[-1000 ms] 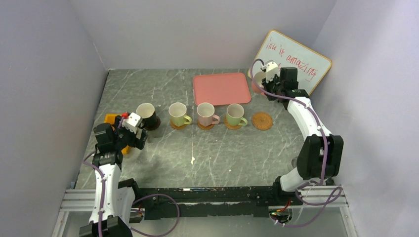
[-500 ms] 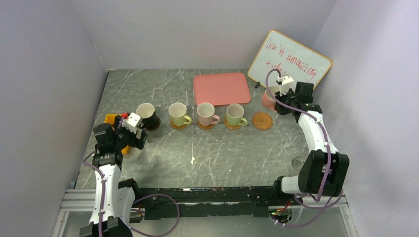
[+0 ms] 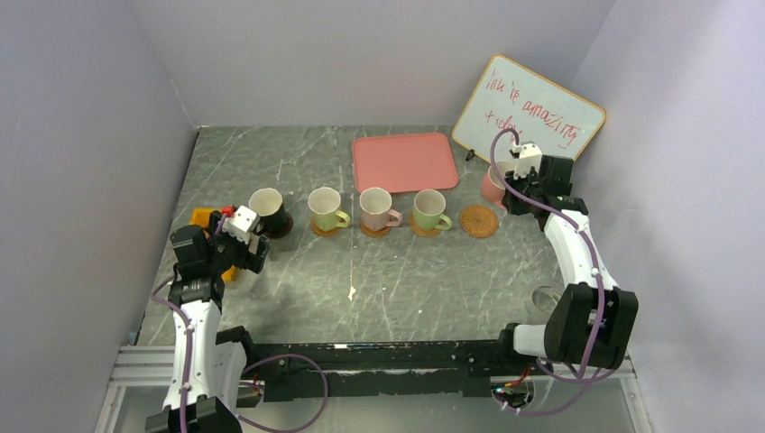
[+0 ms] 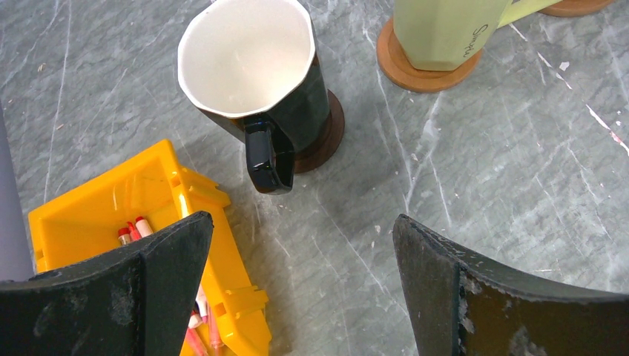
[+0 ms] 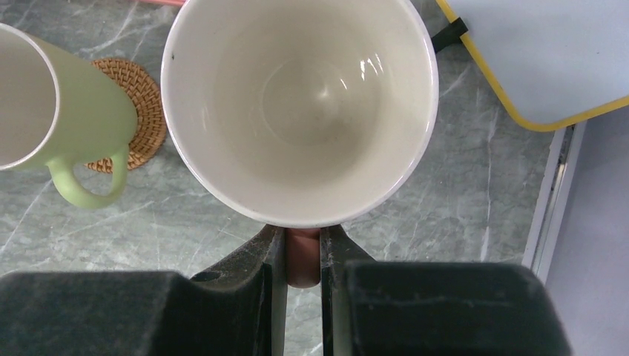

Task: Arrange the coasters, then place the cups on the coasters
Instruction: Place the cup on the coaster.

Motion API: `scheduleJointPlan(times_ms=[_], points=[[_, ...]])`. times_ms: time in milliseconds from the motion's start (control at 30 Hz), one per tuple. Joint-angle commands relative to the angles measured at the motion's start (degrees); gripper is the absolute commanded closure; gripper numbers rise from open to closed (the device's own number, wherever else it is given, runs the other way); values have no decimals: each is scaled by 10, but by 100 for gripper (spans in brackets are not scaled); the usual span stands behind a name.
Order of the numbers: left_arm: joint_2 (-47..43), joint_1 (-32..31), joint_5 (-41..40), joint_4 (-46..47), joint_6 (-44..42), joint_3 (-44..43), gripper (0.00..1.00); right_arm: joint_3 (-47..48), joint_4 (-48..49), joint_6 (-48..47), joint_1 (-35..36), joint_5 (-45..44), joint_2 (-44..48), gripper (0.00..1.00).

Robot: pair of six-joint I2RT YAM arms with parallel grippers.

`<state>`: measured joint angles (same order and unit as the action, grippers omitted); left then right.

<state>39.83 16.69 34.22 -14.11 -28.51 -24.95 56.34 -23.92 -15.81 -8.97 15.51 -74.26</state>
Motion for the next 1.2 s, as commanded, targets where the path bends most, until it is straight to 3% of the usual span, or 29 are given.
scheduleJointPlan(times_ms=[0,467,1167], points=[[-6,2,5,13,-12,-3,4,23,48,10,-1,13,-1,100],[-3,3,6,13,-12,-4,4,-17,34,-8,-1,47,6,100],[2,3,6,13,-12,-5,4,-56,83,-23,16,9,-8,100]])
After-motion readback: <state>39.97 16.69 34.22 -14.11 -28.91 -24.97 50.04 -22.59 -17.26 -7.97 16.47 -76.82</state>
